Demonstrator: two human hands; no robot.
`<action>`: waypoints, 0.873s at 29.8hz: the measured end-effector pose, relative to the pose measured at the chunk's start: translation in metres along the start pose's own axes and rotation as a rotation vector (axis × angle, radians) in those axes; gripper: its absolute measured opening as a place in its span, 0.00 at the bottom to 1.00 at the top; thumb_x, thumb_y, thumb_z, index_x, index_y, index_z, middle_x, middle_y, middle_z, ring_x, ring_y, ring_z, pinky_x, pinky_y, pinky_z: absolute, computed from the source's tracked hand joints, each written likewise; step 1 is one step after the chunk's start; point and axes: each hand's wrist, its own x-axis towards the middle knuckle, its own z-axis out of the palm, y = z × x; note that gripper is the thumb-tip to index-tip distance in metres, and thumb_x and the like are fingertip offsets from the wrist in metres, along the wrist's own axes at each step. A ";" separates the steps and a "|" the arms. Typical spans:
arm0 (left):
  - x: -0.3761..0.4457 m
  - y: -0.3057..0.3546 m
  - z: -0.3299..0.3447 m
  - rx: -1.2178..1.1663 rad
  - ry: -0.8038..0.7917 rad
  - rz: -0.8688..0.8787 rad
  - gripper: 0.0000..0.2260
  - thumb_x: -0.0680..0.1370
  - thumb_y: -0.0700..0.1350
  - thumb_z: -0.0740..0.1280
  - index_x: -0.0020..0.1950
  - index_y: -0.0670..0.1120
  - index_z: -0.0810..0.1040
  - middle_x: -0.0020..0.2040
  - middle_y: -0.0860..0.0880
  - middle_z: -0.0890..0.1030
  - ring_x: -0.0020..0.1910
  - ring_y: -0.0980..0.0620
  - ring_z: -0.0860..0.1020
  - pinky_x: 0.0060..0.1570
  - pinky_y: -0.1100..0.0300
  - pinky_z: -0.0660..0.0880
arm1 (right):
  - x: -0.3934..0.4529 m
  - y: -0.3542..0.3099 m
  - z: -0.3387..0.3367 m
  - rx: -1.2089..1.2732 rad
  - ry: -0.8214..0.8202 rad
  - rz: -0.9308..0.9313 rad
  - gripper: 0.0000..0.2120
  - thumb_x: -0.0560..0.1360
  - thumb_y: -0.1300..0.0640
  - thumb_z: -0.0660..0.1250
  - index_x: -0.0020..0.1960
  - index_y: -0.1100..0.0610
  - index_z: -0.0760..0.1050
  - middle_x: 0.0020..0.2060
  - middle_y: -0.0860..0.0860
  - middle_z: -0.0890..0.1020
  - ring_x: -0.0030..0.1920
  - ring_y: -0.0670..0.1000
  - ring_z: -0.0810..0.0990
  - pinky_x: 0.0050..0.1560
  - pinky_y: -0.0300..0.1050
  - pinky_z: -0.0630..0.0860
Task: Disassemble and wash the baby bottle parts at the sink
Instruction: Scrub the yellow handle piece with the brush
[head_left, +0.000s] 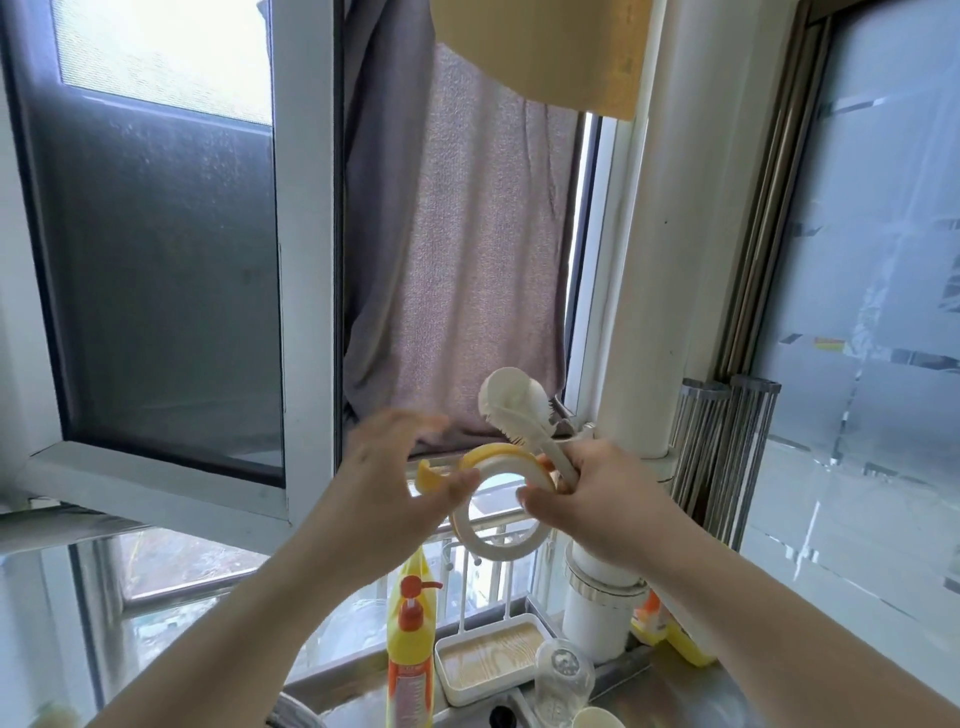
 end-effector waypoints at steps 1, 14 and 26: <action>0.002 0.001 -0.001 0.015 -0.110 0.003 0.19 0.69 0.64 0.64 0.55 0.57 0.75 0.52 0.60 0.76 0.53 0.59 0.75 0.55 0.60 0.74 | 0.000 -0.001 0.001 -0.008 -0.002 -0.022 0.09 0.71 0.49 0.70 0.41 0.55 0.78 0.29 0.48 0.76 0.29 0.43 0.72 0.30 0.36 0.70; 0.001 0.000 0.005 -0.496 -0.099 -0.263 0.22 0.60 0.62 0.68 0.46 0.49 0.78 0.42 0.47 0.80 0.42 0.52 0.76 0.49 0.56 0.73 | -0.013 0.011 0.000 -0.060 0.229 -0.264 0.16 0.77 0.44 0.50 0.48 0.52 0.73 0.24 0.46 0.69 0.27 0.43 0.72 0.27 0.36 0.67; -0.001 0.005 0.015 -0.620 -0.106 -0.249 0.08 0.76 0.49 0.65 0.52 0.46 0.77 0.41 0.51 0.80 0.40 0.60 0.77 0.41 0.67 0.70 | -0.011 0.011 -0.001 -0.133 0.257 -0.362 0.23 0.77 0.41 0.52 0.46 0.56 0.78 0.23 0.47 0.71 0.28 0.47 0.73 0.26 0.38 0.68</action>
